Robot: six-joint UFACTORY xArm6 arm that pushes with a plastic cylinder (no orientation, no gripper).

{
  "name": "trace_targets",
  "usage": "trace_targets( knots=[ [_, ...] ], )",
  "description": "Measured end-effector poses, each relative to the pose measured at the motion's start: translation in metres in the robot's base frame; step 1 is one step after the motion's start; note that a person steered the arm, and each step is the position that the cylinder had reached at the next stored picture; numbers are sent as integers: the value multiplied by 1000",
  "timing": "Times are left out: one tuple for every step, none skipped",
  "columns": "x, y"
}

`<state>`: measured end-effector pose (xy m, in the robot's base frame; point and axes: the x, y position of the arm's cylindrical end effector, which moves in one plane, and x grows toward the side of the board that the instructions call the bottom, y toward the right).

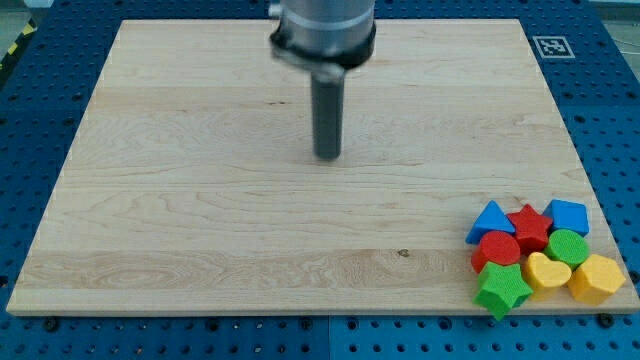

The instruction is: Move your arm right to the yellow hexagon

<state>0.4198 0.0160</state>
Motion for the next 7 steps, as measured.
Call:
trace_targets(
  knots=[
    [4,129],
    [24,258],
    [55,328],
    [74,329],
    [166,328],
    [197,320],
    [198,305]
  ],
)
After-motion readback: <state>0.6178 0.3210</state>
